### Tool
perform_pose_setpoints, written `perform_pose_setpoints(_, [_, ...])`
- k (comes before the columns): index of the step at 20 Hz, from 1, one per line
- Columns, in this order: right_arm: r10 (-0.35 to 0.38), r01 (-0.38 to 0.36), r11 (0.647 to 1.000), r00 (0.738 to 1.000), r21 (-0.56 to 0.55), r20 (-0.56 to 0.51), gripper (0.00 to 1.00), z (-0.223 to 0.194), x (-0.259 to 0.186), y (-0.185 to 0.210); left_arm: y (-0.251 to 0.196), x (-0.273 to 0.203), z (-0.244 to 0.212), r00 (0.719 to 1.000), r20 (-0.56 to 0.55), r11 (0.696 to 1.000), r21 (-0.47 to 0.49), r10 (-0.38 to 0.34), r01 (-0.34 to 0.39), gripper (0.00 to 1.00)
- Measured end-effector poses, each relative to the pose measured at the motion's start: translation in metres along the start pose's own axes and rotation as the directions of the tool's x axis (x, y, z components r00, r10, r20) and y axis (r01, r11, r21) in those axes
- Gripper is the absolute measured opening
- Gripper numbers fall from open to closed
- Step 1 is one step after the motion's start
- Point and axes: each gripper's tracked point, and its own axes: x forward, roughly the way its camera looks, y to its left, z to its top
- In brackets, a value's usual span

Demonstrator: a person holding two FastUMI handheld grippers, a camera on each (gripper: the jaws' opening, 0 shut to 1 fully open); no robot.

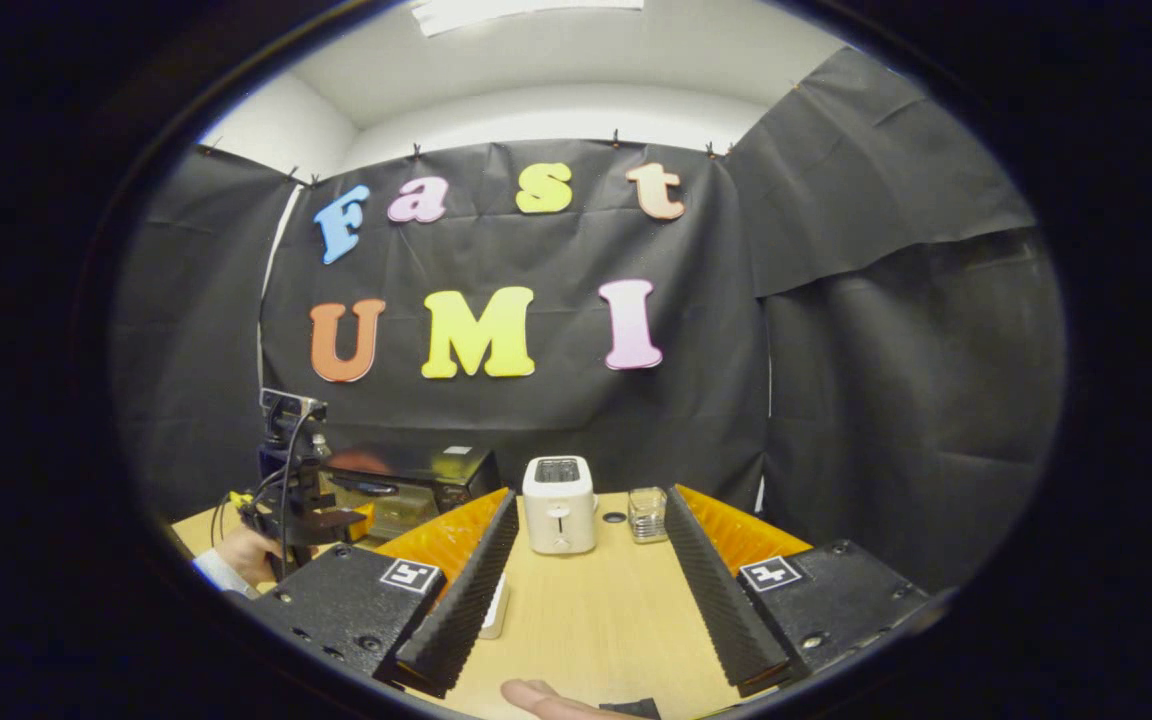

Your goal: Open the electric oven with the left hand, put the food in, and close the electric oven.

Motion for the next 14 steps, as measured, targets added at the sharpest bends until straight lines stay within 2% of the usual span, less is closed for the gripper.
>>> perform_pose_setpoints(3, [0.004,-0.004,1.000,1.000,-0.001,0.000,0.94,0.003,-0.008,0.002,0.006,-0.011,0.012,0.999,0.021,1.000,-0.007,0.029,-0.029,0.97])
perform_pose_setpoints(6, [0.003,-0.003,1.000,1.000,-0.018,0.016,0.94,0.009,-0.018,0.002,-0.001,-0.042,0.026,0.998,0.066,0.999,-0.032,0.017,-0.015,0.97])
perform_pose_setpoints(9, [-0.009,0.010,1.000,0.999,-0.019,0.045,0.94,0.014,-0.034,0.001,0.006,-0.086,0.051,0.988,0.145,0.998,-0.027,0.060,-0.056,0.97])
perform_pose_setpoints(14, [-0.021,0.022,1.000,0.996,-0.009,0.086,0.94,0.018,-0.071,0.007,0.003,-0.178,0.092,0.960,0.275,0.997,-0.069,0.054,-0.036,0.96])
